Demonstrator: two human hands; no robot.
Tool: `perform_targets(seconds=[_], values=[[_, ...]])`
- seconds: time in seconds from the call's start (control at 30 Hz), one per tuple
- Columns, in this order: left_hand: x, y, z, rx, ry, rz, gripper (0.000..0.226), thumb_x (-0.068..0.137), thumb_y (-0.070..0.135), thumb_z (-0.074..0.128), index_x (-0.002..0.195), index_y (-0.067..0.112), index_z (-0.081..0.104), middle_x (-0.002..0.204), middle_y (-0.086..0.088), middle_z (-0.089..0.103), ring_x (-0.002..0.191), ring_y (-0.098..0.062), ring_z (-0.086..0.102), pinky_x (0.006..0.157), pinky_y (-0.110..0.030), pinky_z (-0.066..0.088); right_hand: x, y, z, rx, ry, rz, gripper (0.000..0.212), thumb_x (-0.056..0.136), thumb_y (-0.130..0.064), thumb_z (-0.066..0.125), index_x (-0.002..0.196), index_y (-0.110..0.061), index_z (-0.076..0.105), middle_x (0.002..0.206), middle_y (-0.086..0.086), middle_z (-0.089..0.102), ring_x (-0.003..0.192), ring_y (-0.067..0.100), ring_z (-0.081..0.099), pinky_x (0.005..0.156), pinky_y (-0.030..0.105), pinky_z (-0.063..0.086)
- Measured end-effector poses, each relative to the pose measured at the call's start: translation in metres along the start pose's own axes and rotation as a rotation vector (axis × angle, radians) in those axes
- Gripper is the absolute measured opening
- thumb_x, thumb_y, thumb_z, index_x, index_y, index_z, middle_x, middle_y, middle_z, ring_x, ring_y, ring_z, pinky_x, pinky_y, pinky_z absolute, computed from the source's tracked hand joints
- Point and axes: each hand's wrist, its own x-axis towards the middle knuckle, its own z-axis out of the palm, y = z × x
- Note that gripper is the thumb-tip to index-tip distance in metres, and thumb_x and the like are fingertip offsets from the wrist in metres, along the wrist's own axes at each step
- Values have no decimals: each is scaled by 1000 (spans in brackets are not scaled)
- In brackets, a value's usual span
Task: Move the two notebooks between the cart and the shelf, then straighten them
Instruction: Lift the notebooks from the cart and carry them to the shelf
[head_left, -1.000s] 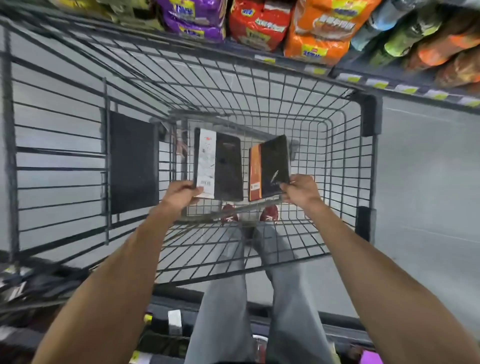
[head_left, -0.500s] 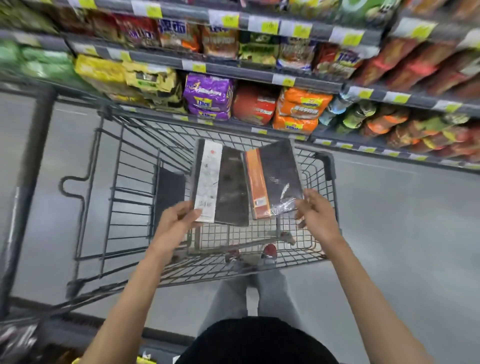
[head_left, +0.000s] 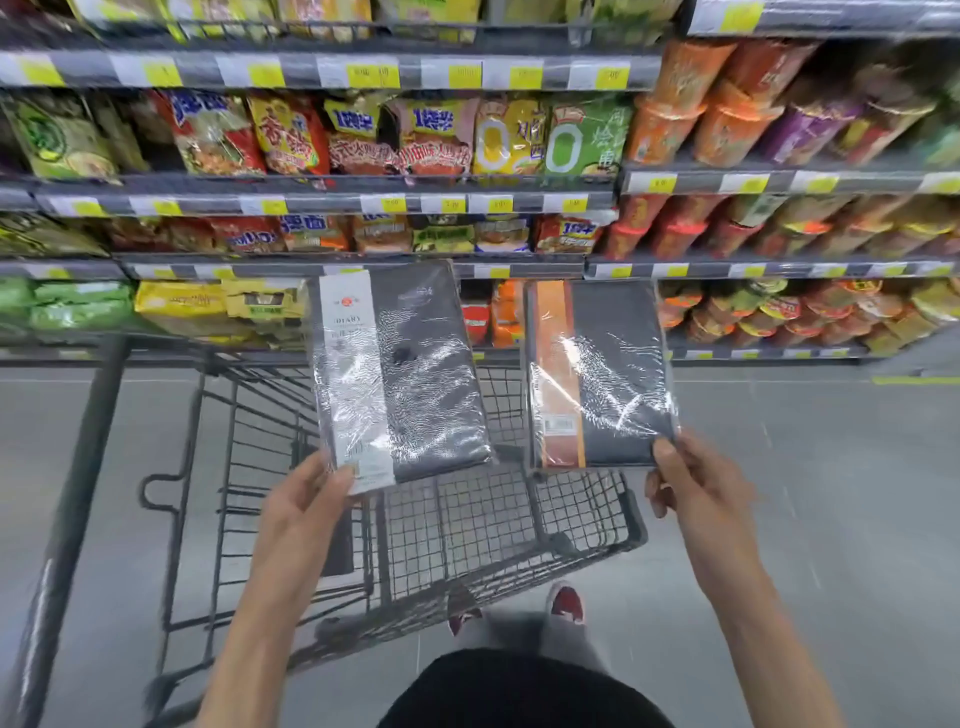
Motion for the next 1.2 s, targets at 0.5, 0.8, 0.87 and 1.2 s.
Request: perform_targets(seconds=[0.5,0.8,0.87,1.2], values=[[16,19,161,-11,-307,50,90,44,61,91,118,21,60,112,5,75,113,-15,66,103,-37,44,-13,-12,-152,143,265,-80,18,101,-12,53,86,-8,63,55,-5,45,52,16,38,46,21,34],[7,4,322,43,-458,57,111,44,61,92,134,7,55,125,-7,70,117,-19,65,104,-36,47,-10,-5,-289,160,420,-84,41,101,-14,53,65,-31,58,50,-4,42,49,14,34,47,17,31],[2,-3,357,72,-495,68,98,45,61,92,125,12,62,119,-5,73,109,-16,69,93,-26,53,-12,-2,-318,152,455,-87,41,101,-13,53,64,-30,57,49,-5,41,48,13,33,47,16,30],[2,-30,477,128,-671,-25,82,57,50,93,123,9,67,124,-16,69,115,-28,65,106,-42,48,-23,29,-420,201,698,-22,18,101,-12,52,91,-19,64,48,-8,42,46,9,34,46,15,31]])
